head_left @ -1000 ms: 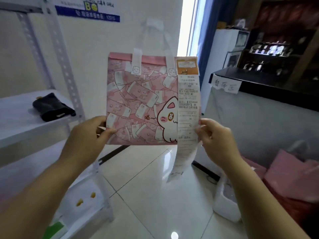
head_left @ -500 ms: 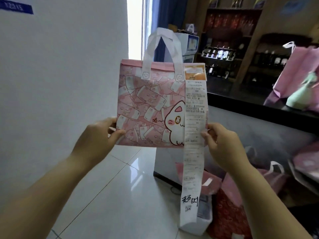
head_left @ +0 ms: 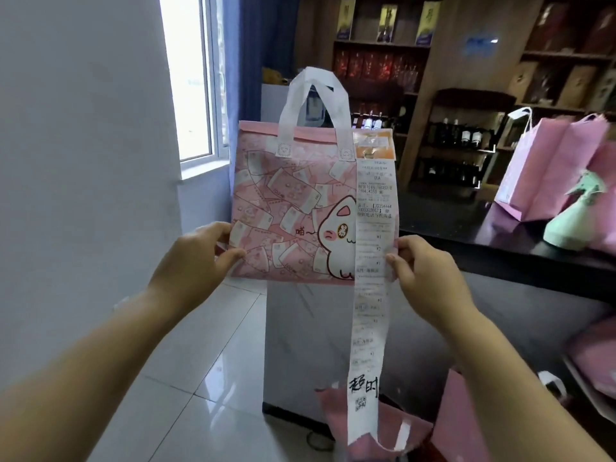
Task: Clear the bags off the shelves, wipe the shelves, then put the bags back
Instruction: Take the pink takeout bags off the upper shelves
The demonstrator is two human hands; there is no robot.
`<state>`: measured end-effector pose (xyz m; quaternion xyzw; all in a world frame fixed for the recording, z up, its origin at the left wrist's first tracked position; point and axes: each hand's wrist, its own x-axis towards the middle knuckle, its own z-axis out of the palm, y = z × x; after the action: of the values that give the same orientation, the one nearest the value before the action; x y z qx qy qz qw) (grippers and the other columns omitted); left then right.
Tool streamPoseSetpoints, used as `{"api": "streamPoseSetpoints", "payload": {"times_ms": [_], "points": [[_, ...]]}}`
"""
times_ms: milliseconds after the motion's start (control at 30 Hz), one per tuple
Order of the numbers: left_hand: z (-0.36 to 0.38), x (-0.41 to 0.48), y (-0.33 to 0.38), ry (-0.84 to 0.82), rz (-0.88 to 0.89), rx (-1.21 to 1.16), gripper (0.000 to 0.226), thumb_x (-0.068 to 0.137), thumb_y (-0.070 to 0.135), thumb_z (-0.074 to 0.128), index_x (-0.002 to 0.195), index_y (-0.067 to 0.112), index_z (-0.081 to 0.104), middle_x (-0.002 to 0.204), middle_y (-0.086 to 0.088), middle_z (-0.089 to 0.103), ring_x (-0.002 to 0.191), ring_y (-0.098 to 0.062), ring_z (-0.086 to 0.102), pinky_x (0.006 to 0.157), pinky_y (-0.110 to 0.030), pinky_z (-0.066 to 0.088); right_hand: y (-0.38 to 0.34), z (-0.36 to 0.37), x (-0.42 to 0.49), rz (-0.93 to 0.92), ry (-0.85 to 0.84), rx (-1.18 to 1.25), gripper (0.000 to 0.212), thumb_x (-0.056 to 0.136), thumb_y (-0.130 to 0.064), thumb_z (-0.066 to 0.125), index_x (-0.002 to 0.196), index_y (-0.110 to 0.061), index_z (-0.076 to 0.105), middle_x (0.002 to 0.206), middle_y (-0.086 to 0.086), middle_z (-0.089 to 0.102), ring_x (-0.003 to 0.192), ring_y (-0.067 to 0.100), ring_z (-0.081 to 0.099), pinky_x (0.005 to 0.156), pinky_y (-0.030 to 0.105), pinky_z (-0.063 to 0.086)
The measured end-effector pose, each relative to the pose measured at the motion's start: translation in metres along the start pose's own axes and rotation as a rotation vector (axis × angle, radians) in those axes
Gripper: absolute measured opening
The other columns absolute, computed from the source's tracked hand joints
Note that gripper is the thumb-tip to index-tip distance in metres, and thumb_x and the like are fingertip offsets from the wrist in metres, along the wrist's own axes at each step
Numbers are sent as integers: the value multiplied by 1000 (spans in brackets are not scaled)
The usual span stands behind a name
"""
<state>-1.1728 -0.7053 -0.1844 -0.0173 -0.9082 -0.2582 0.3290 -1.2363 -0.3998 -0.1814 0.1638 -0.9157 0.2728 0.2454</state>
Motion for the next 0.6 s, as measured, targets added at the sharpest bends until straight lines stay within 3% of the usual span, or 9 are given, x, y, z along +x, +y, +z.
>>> {"api": "streamPoseSetpoints", "payload": {"times_ms": [100, 300, 467, 600], "points": [[24, 49, -17, -20, 47, -2, 36, 81, 27, 68, 109, 6, 63, 97, -9, 70, 74, -15, 58, 60, -13, 41, 8, 14, 40, 53, 7, -29, 18, 93, -29, 51, 105, -18, 56, 86, -2, 67, 76, 19, 62, 65, 41, 53], [76, 141, -49, -56, 107, -5, 38, 82, 31, 68, 113, 10, 61, 101, -7, 68, 80, -16, 60, 71, -26, 49, 28, 40, 114, 140, 47, -49, 16, 94, -29, 50, 102, -17, 55, 87, 2, 67, 75, 22, 62, 66, 43, 54], [122, 208, -67, -25, 99, -61, 36, 81, 30, 69, 111, 14, 57, 93, 4, 61, 75, -12, 58, 65, -24, 46, 52, 71, 173, 190, 60, -28, 15, 95, -29, 48, 102, -17, 52, 88, 2, 66, 74, 20, 60, 64, 39, 52], [161, 250, -85, -26, 28, -95, 36, 79, 29, 71, 107, 16, 54, 89, 8, 57, 75, -12, 59, 60, -21, 44, 73, 97, 213, 223, 17, 8, 15, 95, -31, 47, 104, -19, 50, 89, 0, 65, 77, 19, 61, 68, 44, 54]]}}
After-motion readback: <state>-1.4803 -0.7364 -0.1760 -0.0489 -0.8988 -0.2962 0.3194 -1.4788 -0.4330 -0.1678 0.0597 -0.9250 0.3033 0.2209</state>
